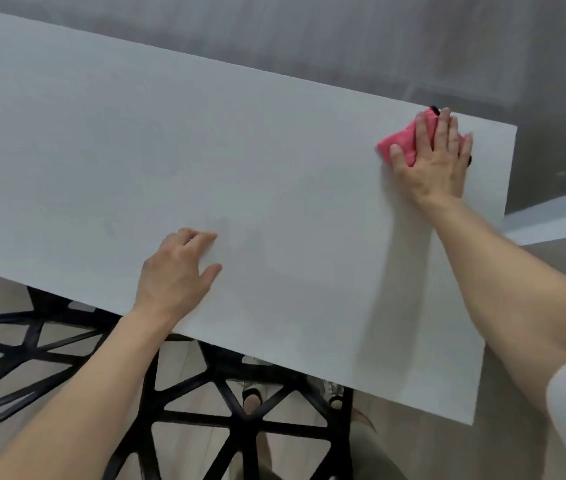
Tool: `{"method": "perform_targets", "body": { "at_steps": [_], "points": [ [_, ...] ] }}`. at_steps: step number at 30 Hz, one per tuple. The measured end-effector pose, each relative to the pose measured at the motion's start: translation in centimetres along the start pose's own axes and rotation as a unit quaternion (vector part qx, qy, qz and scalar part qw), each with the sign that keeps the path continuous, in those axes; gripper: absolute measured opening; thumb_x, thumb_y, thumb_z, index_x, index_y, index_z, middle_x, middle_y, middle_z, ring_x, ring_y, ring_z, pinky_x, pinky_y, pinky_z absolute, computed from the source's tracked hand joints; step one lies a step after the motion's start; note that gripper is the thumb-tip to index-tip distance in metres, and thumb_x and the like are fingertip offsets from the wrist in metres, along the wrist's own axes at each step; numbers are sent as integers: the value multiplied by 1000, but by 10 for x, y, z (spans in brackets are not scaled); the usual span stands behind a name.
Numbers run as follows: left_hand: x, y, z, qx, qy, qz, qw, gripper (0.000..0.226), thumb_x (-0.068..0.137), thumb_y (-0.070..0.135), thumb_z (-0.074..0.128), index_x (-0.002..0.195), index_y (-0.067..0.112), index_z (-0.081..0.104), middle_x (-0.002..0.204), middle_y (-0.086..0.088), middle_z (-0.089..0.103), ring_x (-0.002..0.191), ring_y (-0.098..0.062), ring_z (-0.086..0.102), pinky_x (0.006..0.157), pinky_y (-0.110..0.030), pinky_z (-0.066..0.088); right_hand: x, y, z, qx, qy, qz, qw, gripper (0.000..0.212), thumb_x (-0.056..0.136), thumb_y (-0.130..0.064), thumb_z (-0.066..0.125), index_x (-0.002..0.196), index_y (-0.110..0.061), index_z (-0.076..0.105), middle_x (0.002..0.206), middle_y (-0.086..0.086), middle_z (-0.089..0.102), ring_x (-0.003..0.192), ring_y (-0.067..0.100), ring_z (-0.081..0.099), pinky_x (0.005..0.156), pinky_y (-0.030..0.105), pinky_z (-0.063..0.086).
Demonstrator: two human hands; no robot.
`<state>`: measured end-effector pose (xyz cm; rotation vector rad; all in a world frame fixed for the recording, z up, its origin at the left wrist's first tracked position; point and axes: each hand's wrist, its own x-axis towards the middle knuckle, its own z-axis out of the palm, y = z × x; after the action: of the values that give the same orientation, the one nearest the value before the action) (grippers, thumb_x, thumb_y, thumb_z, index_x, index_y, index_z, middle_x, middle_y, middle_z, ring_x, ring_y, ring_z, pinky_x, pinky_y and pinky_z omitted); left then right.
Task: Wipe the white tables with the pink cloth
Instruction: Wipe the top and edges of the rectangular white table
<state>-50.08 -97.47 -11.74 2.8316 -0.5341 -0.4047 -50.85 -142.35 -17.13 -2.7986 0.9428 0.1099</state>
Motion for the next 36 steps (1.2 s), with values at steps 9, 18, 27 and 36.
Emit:
{"method": "perform_targets", "body": {
  "at_steps": [9, 18, 27, 36],
  "points": [
    [43, -106, -34, 8, 50, -71, 996, 47, 96, 12, 71, 142, 18, 66, 141, -6, 58, 133, -33, 53, 95, -58, 55, -237, -255, 76, 7, -110, -559, 822, 74, 108, -61, 45, 173, -31, 23, 182, 8, 8, 169, 26, 2, 136, 53, 4],
    [53, -140, -31, 2, 23, -32, 999, 51, 100, 24, 72, 149, 21, 58, 147, -4, 52, 136, -30, 47, 108, -51, 48, 20, -181, 29, -2, 20, 14, 1000, 94, 95, -77, 13, 174, -28, 16, 183, 9, 2, 169, 25, 0, 135, 55, -2],
    [40, -216, -40, 26, 99, -104, 989, 35, 95, 3, 65, 130, 10, 71, 129, -13, 64, 117, -40, 59, 90, -56, 54, -186, -390, 89, -34, -102, -627, 771, 71, 111, -58, 39, 173, -25, 27, 182, 5, 14, 169, 24, 8, 136, 51, 3],
    [14, -238, -39, -9, 114, -60, 992, 37, 98, 12, 71, 135, 11, 69, 133, -9, 63, 123, -32, 59, 100, -52, 55, 9, -359, 53, -29, -21, -83, 996, 85, 102, -67, 12, 175, -25, 10, 183, 8, -7, 169, 24, -8, 134, 56, -7]
  ]
}}
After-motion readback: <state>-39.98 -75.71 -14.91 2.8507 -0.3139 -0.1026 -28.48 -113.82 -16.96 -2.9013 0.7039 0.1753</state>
